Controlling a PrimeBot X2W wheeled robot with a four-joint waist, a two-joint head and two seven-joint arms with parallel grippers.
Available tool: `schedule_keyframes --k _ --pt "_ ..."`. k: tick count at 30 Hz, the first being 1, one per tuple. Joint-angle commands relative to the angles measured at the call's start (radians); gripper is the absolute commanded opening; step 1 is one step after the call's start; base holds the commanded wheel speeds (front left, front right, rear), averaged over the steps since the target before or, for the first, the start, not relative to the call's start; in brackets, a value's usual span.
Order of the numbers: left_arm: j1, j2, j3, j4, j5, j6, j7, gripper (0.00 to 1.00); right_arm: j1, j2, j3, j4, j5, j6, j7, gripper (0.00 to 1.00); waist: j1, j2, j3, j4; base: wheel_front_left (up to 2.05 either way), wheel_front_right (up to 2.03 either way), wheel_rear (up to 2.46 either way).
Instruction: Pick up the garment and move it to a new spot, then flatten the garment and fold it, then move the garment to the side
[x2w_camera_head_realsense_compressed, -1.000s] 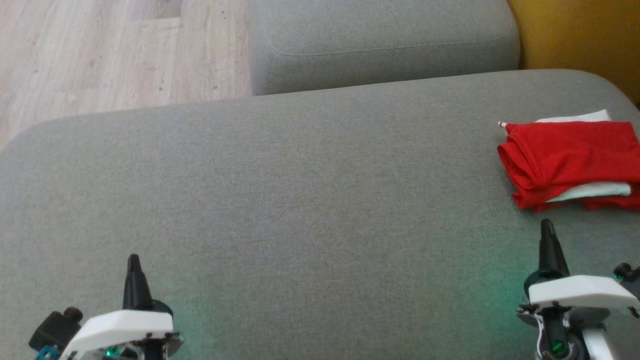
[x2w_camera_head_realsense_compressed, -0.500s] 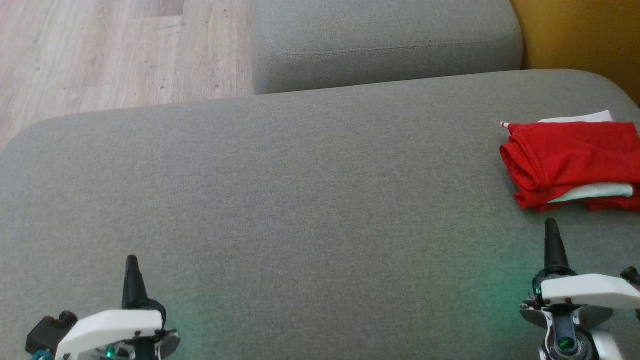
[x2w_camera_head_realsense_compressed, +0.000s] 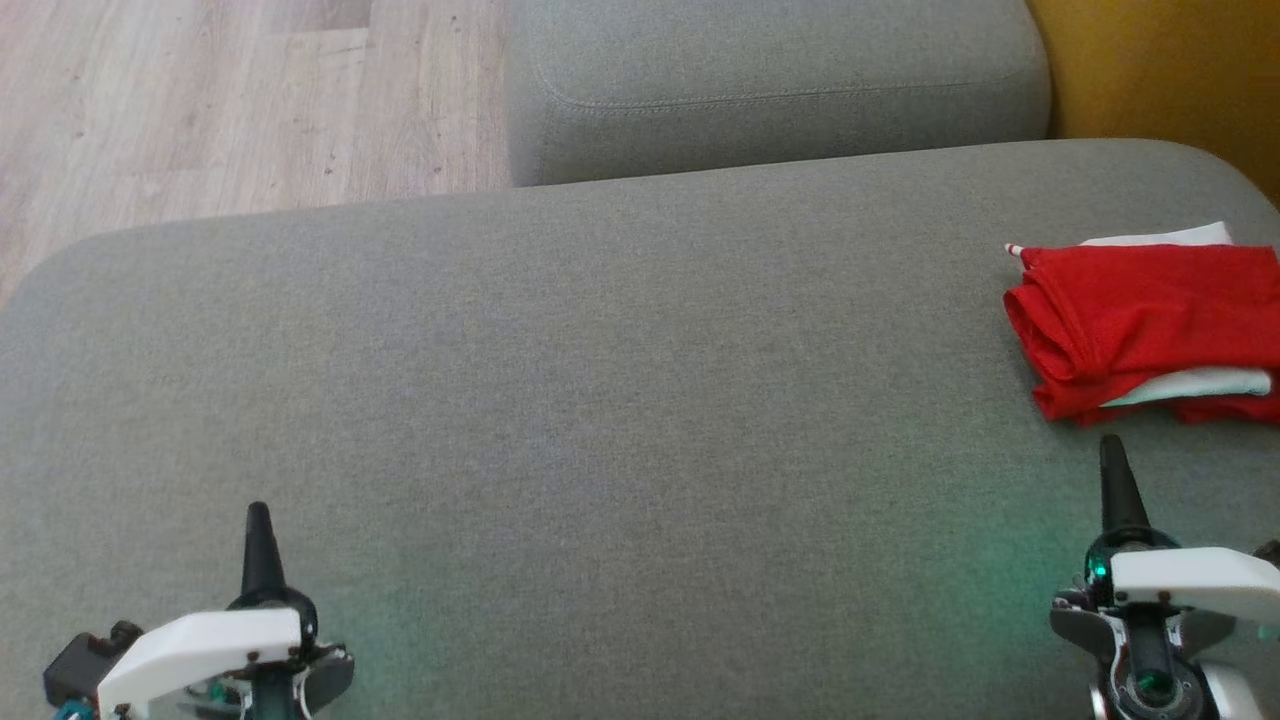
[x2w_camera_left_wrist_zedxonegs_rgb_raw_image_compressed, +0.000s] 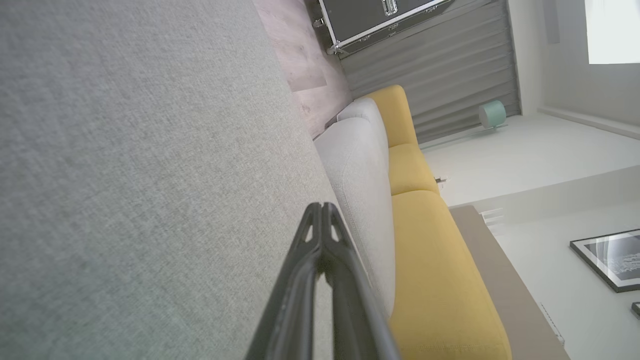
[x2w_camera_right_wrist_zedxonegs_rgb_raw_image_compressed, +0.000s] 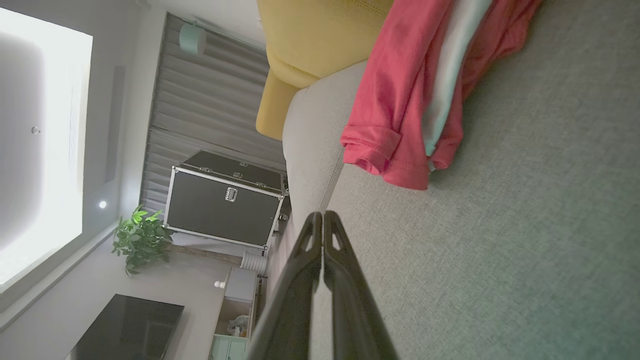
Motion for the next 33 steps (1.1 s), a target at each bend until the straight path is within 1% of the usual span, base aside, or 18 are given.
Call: schedule_keyframes --k 1,33 --pt "-0.05 0.008 0.034 -0.035 -0.03 -0.008 0.011 0.0 -0.052 -0.004 0.011 -0.04 0.037 0.002 0.011 0.0 -0.0001 0.0 0.0 0.001 0.0 0.0 0.0" --pt "-0.072 0.011 0.08 -0.047 -0.339 -0.034 0.104 0.0 -0.057 -0.005 -0.017 -0.074 0.393 0.002 0.102 0.0 -0.0001 0.0 0.006 0.012 0.0 0.0 0.0"
